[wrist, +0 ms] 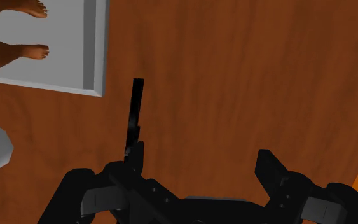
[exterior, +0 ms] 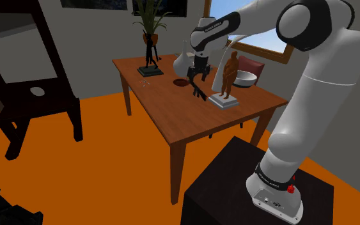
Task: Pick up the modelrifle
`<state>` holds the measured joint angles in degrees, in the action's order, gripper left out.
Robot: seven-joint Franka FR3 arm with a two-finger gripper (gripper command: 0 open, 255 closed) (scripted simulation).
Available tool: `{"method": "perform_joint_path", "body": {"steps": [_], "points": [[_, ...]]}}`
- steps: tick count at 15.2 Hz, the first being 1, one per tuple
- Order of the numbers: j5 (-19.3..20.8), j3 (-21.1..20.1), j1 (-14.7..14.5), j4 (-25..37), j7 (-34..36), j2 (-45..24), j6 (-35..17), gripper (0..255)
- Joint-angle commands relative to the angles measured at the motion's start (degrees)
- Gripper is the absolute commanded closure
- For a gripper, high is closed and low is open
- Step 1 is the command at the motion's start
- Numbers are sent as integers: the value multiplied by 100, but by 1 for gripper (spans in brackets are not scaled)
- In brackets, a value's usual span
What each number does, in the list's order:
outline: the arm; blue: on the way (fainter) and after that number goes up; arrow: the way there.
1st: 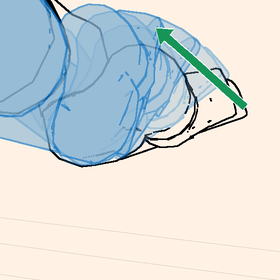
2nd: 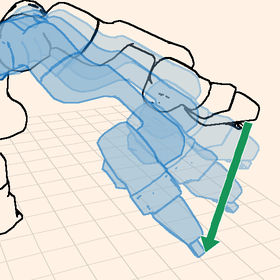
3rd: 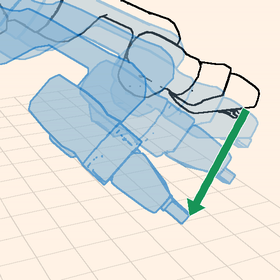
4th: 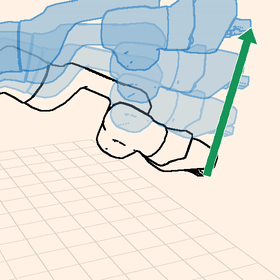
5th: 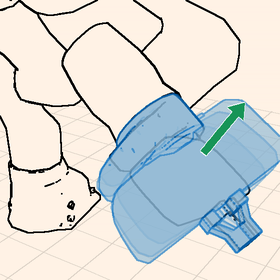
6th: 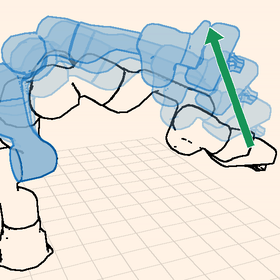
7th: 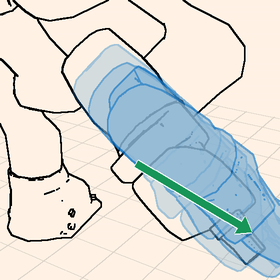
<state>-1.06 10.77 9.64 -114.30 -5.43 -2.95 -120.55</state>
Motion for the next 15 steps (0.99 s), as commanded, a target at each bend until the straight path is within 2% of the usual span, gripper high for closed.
{"method": "perform_joint_path", "body": {"steps": [1,9,15], "points": [[-78,60,74,299,-80,-413,-94,0],[-442,189,487,1904,-357,-2112,-97,0],[-496,164,518,1803,-390,-2326,-406,0]]}}
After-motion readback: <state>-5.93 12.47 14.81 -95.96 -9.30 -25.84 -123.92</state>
